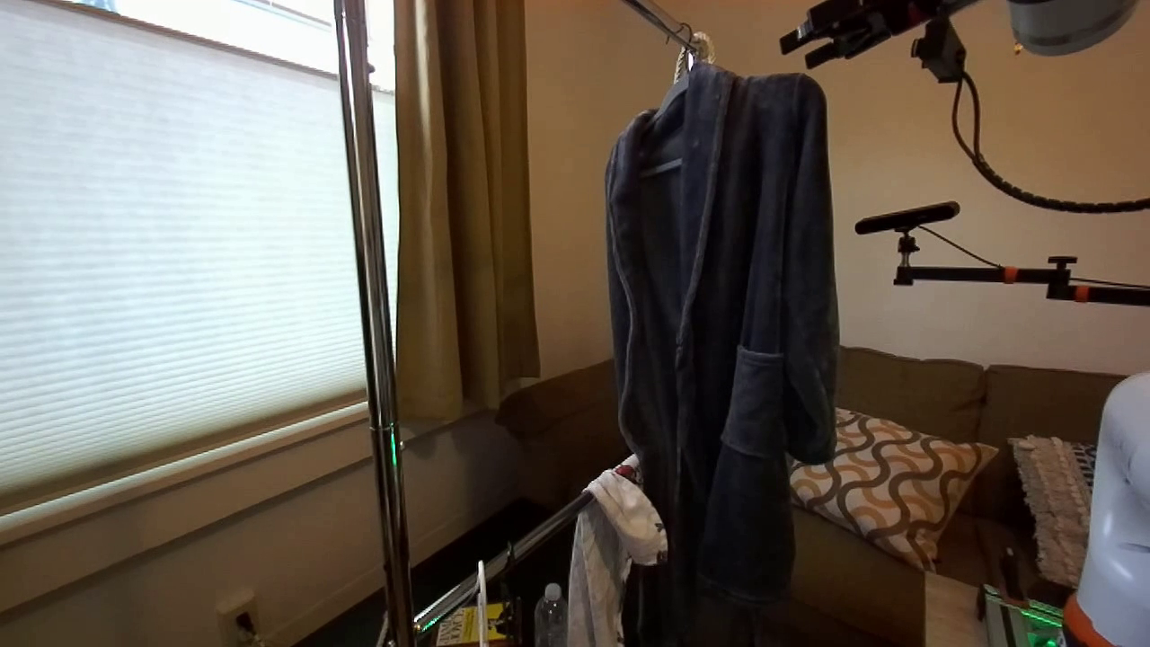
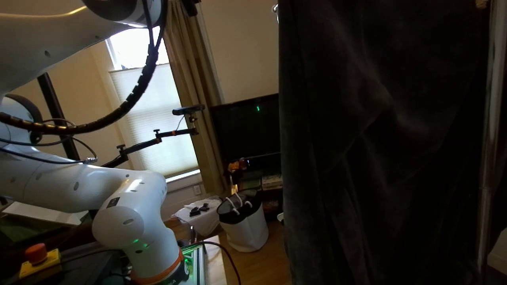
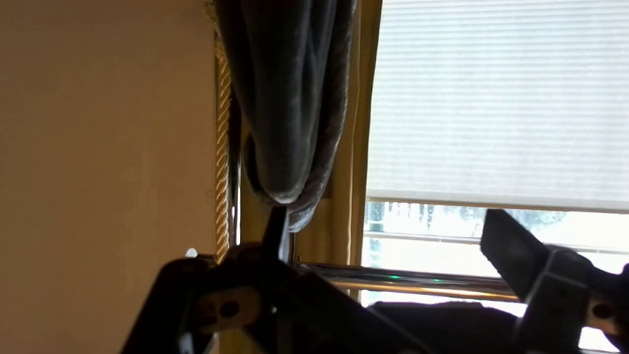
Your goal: Pick up the gray robe and move it forward on the top rail
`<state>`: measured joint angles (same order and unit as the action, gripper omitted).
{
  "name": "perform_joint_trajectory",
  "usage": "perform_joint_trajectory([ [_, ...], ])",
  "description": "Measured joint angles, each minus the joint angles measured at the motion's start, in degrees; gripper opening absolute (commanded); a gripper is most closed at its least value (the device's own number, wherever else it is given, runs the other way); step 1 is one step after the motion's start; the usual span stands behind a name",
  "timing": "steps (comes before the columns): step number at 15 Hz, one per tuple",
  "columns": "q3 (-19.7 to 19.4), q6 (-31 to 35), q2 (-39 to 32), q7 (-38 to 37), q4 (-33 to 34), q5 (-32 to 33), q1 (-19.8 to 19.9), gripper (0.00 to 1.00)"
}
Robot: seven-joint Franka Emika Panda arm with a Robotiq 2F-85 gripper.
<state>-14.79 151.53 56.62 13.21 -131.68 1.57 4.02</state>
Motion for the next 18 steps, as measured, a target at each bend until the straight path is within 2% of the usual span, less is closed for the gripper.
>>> perform_joint_trajectory([
  [6,3.9,10.6,-7.7,-9.9,2.1,0.1,8.3,1.0],
  [12,5.4,10.3,-13.7,-12.0,6.6,0.1,10.1,1.0],
  [13,5.5,9.8,-14.9,-12.4,7.6,0.1,10.9,0.93],
  [14,5.6,8.6,-16.0,-12.6,8.7,0.2,11.8,0.74],
  [18,5.8,1.9,-19.8,-12.9,12.6,1.7,14.5,0.42],
])
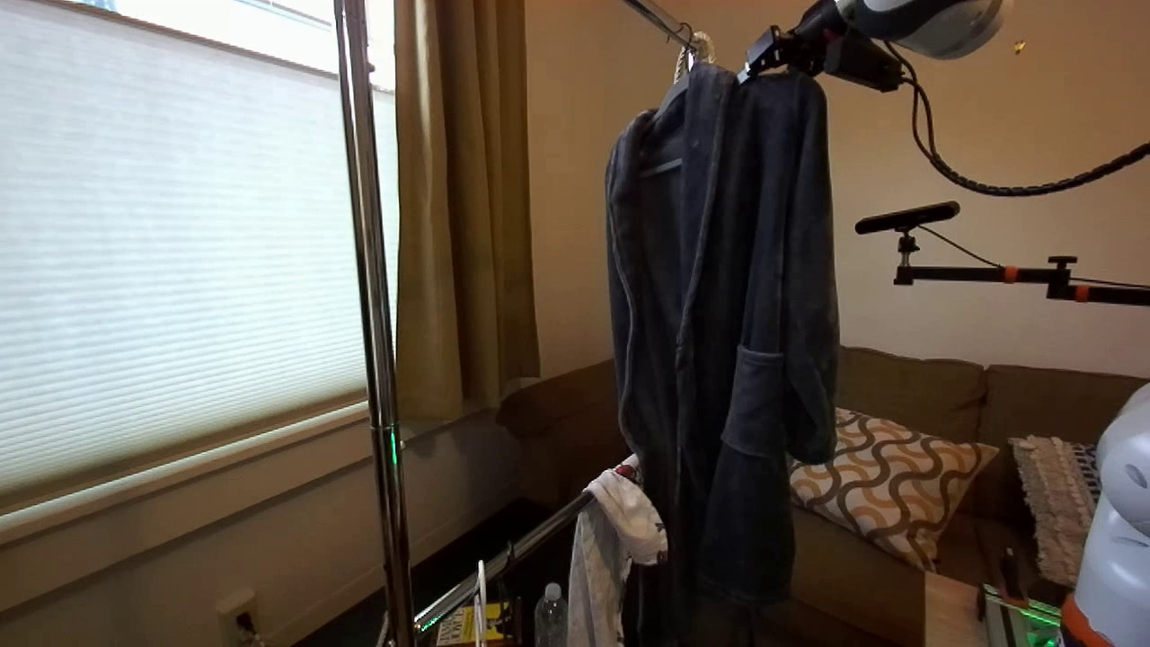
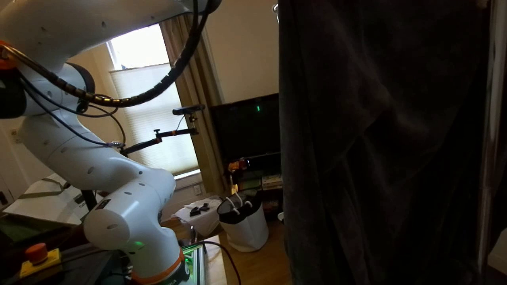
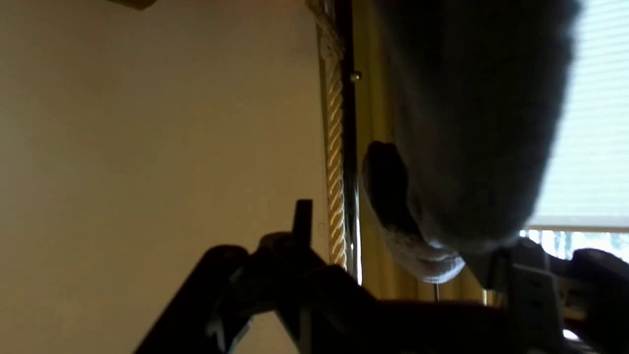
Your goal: Pick up the gray robe and move it forward on the top rail
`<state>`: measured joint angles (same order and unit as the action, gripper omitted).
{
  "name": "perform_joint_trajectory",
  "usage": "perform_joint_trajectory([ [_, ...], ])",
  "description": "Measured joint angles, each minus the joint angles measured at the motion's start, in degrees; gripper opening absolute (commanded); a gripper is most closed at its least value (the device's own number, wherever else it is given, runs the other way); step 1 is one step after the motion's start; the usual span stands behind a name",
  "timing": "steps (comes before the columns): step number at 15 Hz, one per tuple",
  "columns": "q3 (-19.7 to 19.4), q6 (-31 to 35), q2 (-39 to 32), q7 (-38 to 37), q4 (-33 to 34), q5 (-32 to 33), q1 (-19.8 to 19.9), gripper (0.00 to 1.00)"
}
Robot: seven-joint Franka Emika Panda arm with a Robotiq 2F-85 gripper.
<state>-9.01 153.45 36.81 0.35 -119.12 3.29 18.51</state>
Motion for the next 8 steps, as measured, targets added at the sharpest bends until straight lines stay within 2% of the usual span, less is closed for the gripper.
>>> perform_joint_trajectory([
  [5,0.0,-6.2,-1.6,0.0,3.2,0.6,-0.2,0.05],
  [6,0.0,-7.0,-1.6,0.0,3.6,0.6,-0.3,0.0],
  [8,0.0,-8.2,-1.5,0.1,4.2,0.6,-0.8,0.0],
])
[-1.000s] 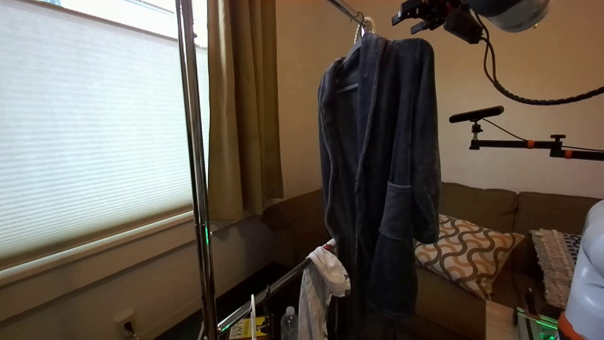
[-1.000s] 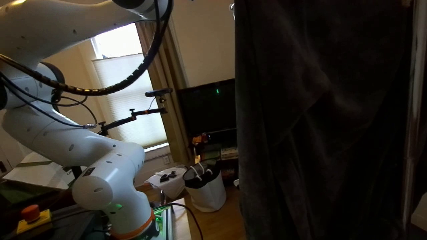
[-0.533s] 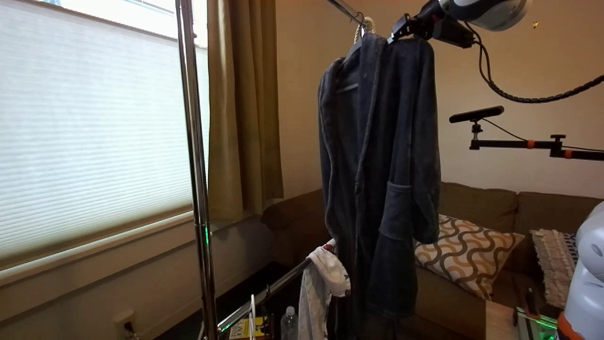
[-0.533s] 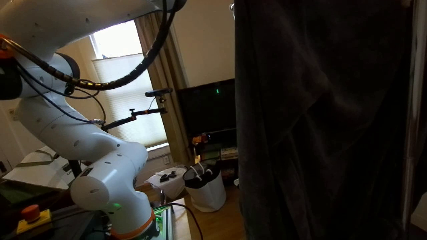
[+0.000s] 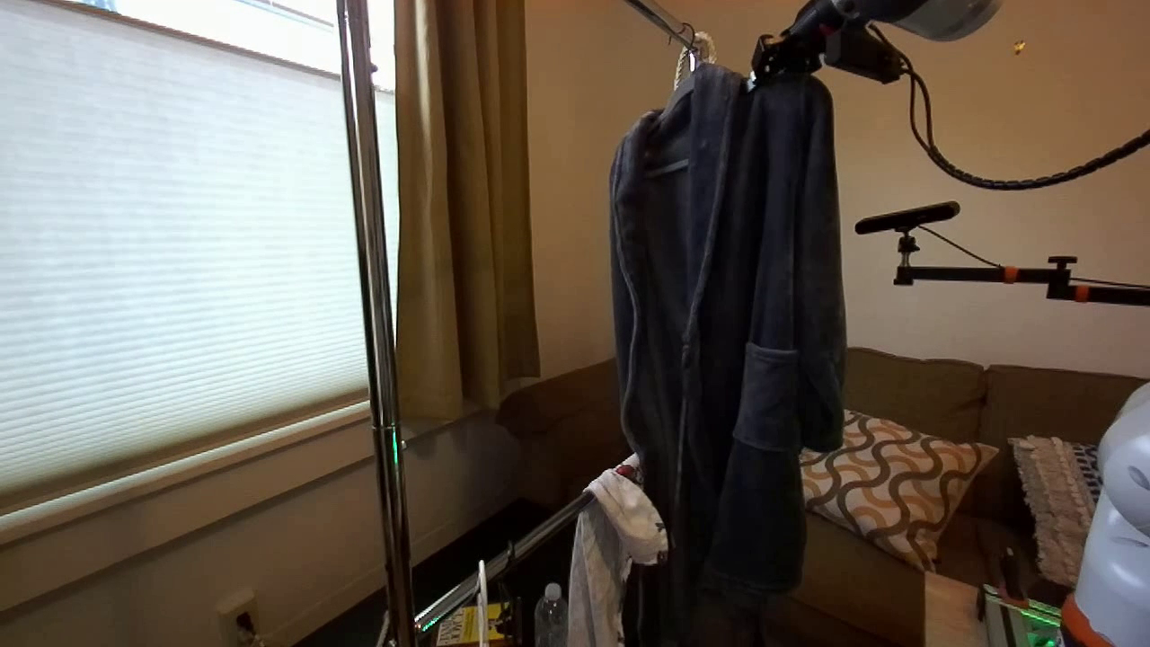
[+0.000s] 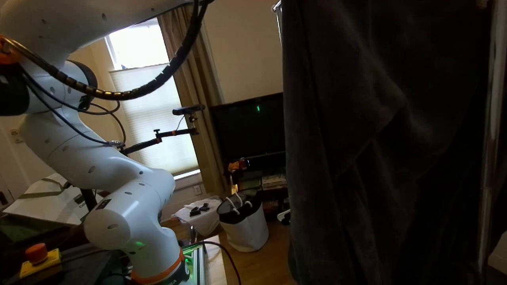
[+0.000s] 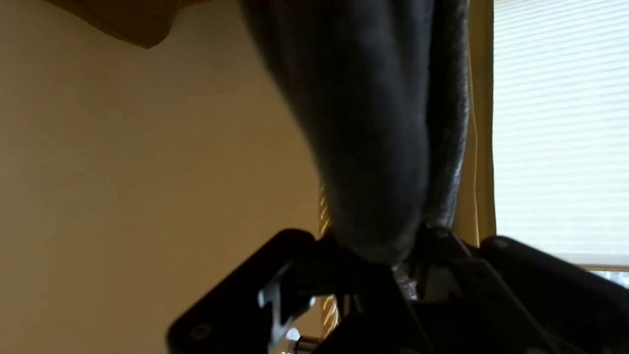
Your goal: Pick up the gray robe and move it forward on the top rail
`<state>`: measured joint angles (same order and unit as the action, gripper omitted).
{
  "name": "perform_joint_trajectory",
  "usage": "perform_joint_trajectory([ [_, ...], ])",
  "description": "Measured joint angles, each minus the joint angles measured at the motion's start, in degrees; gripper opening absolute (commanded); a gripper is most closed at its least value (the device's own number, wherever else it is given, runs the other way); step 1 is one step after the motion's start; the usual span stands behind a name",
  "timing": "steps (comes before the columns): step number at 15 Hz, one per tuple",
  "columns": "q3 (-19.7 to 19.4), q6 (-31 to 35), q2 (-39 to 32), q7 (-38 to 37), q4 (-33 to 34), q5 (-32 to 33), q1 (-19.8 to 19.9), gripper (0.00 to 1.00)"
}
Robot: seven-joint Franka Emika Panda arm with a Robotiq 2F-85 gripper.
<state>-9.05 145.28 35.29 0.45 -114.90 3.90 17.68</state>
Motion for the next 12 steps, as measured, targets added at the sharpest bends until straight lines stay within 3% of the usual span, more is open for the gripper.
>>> perform_joint_trajectory([
  [6,-2.2,-2.6,1.3,1.3,1.0,-1.9,-3.9,0.04],
  [12,-7.7,-3.9,7.6,10.7,0.4,-9.4,-13.4,0.03],
])
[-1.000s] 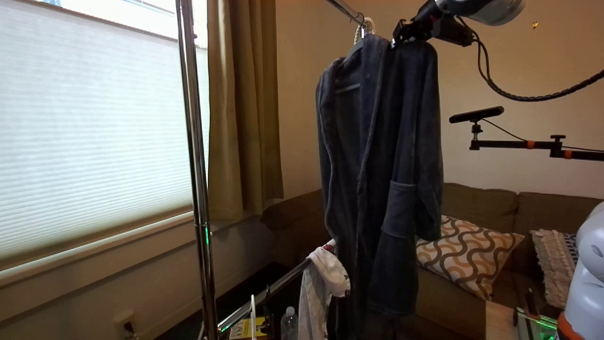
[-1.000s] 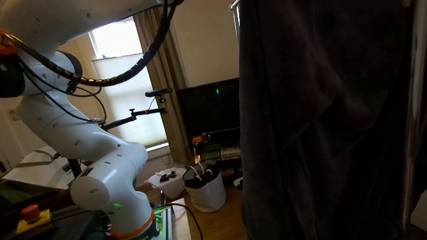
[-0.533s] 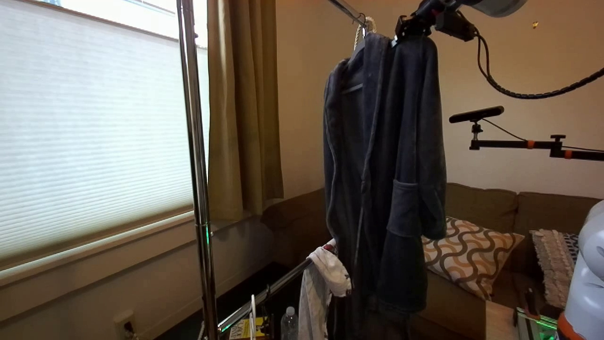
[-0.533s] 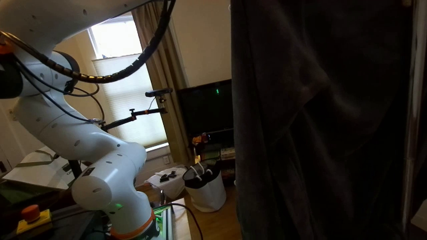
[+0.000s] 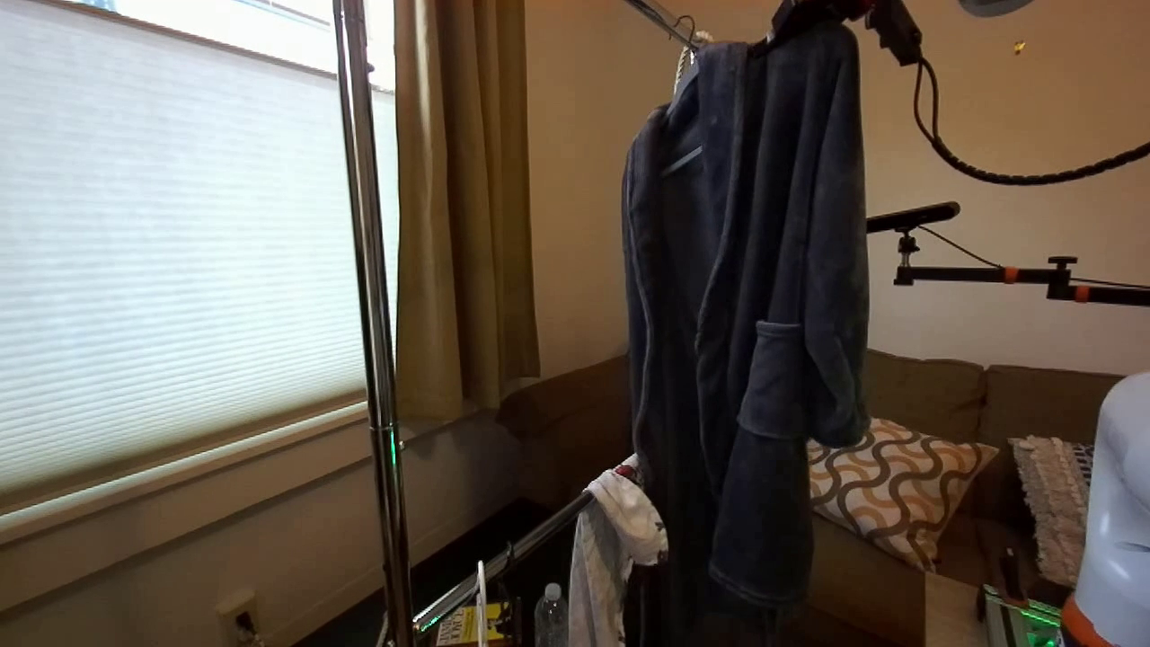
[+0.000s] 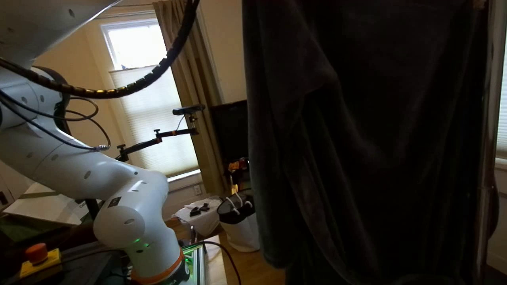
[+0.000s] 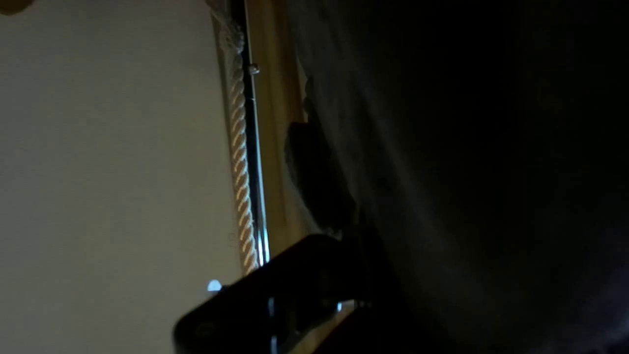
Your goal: Pick up the gray robe and move it forward on the top rail
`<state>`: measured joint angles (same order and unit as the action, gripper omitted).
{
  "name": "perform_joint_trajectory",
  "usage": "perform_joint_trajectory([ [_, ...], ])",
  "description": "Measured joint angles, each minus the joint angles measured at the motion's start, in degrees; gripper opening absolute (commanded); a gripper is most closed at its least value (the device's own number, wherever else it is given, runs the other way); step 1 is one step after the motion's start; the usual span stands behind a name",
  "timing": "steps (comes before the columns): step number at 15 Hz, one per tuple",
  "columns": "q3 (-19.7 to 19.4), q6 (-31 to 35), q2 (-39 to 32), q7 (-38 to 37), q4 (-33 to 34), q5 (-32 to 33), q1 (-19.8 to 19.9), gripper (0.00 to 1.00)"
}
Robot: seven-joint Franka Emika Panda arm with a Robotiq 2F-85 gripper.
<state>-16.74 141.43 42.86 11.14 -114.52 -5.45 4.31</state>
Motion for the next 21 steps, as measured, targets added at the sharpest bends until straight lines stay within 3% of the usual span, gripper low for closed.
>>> perform_joint_trajectory([
  [7,-3.4,-5.2,10.4,8.0,-3.0,-2.7,-8.6,0.03],
  [8,-3.5,-5.1,11.2,8.0,-3.3,-2.7,-9.0,0.08],
  [18,-3.5,-5.0,11.4,7.9,-4.5,-2.7,-9.0,0.08],
  [19,-3.5,-5.0,11.4,7.9,-4.5,-2.7,-9.0,0.02],
  [21,-3.5,-5.2,11.3,7.9,-4.6,-2.5,-8.9,0.02],
])
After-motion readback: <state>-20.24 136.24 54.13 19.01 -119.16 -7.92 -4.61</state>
